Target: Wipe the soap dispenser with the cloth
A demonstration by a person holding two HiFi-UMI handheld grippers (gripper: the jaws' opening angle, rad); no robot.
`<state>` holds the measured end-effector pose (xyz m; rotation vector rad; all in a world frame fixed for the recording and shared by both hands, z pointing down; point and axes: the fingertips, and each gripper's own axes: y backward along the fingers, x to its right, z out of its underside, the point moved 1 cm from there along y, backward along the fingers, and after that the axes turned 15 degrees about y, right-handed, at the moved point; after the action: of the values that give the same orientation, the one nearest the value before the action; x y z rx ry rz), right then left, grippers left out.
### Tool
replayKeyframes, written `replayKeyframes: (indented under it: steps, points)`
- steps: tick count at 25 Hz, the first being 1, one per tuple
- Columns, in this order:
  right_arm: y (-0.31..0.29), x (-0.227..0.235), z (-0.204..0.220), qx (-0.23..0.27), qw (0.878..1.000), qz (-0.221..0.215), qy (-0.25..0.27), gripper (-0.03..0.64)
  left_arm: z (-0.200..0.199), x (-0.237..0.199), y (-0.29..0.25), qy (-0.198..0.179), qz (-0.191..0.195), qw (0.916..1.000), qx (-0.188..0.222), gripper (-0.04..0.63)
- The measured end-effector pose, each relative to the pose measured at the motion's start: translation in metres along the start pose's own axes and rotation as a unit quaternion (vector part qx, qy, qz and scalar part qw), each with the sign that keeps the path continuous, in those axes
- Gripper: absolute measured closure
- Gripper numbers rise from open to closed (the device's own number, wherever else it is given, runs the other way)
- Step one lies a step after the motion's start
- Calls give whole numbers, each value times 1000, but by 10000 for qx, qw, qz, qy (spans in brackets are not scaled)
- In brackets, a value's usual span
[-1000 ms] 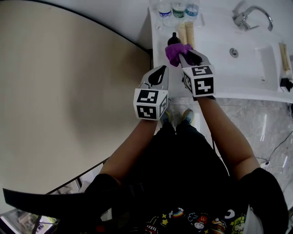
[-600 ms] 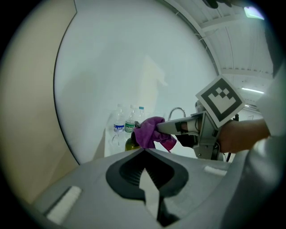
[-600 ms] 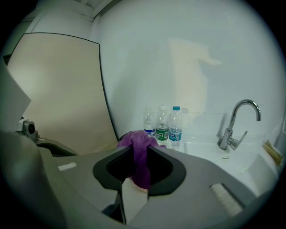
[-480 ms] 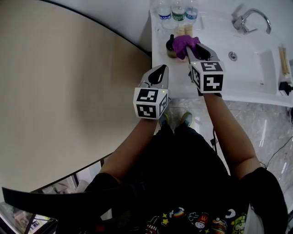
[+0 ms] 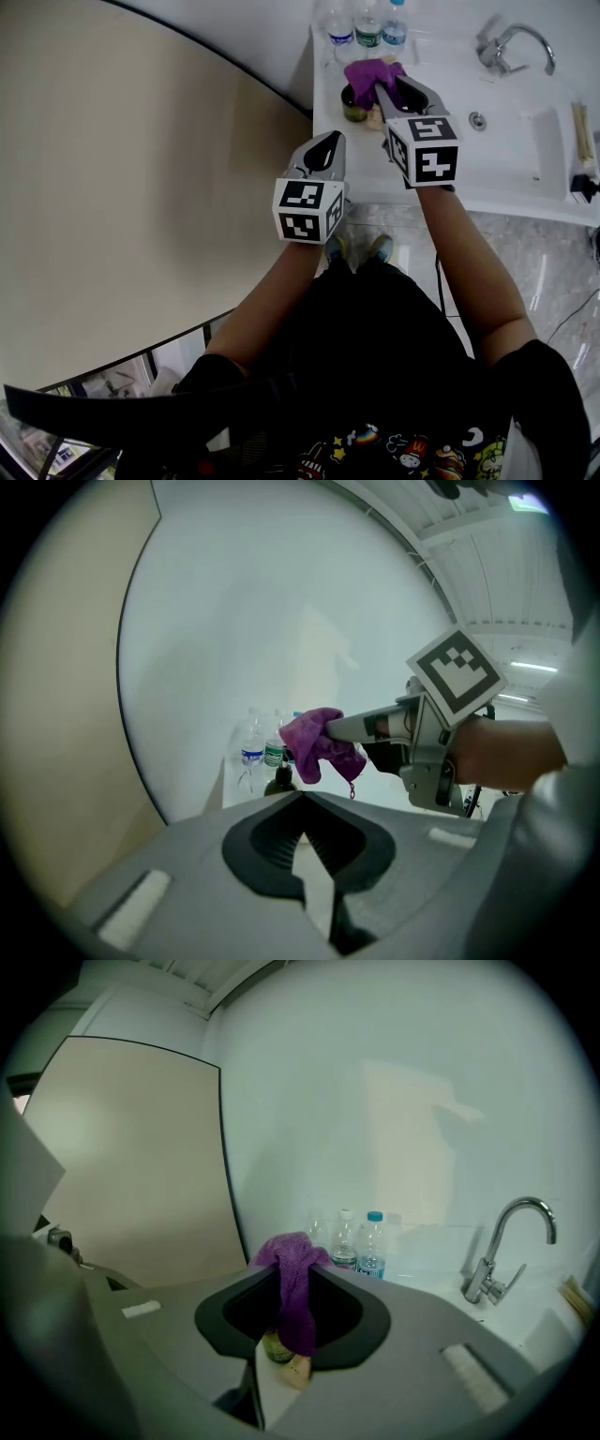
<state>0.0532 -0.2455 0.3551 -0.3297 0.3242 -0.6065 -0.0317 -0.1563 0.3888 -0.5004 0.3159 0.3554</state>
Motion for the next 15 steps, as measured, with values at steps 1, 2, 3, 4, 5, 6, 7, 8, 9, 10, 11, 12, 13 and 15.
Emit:
replayKeyframes:
  steps: [1,2,3,4,5,6,7,8,9,10,11,12,13,15]
  points:
    - [-2,-4,2,-28,10000,-41,18,505,-1,0,0,-3,-6,10000,10,595]
    - [-5,-6,5,-68,10000,-67,28,505,-2,-1,1,-4,-11,10000,16,595]
    - [-7,-7,9,-117,9999,-80,36,505,-2,-1,1,-4,-18,10000,20,595]
    - [-8,-7,14,-169,9998,-85,42,505,-1,-2,1,-2,-26,10000,19,595]
    - [-9,-7,19,-223,9997,-87,43,505,-1,-3,2,0,-36,10000,14,595]
    - [-9,-7,23,-276,9996,-85,38,505,0,-4,3,4,-46,10000,6,595]
    - [-9,-5,28,-320,9995,-71,31,505,1,-4,3,8,-53,10000,-4,595]
    - [-9,-3,32,-357,9993,-47,26,505,2,-5,4,13,-59,10000,-15,595]
    - [-10,-1,37,-393,9992,-21,20,505,3,-5,4,18,-64,10000,-27,595]
    - [-10,0,41,-431,9991,1,12,505,4,-6,4,20,-69,10000,-38,595]
    - [-10,2,45,-471,9989,20,3,505,5,-6,4,22,-71,10000,-45,595]
    - [-10,3,49,-509,9987,38,-6,505,5,-7,4,24,-69,10000,-47,595]
    - [-9,5,52,-543,9985,58,-15,505,6,-6,4,24,-62,10000,-47,595]
    - [-7,9,57,-575,9983,112,-39,505,6,-5,3,17,-42,10000,-47,595]
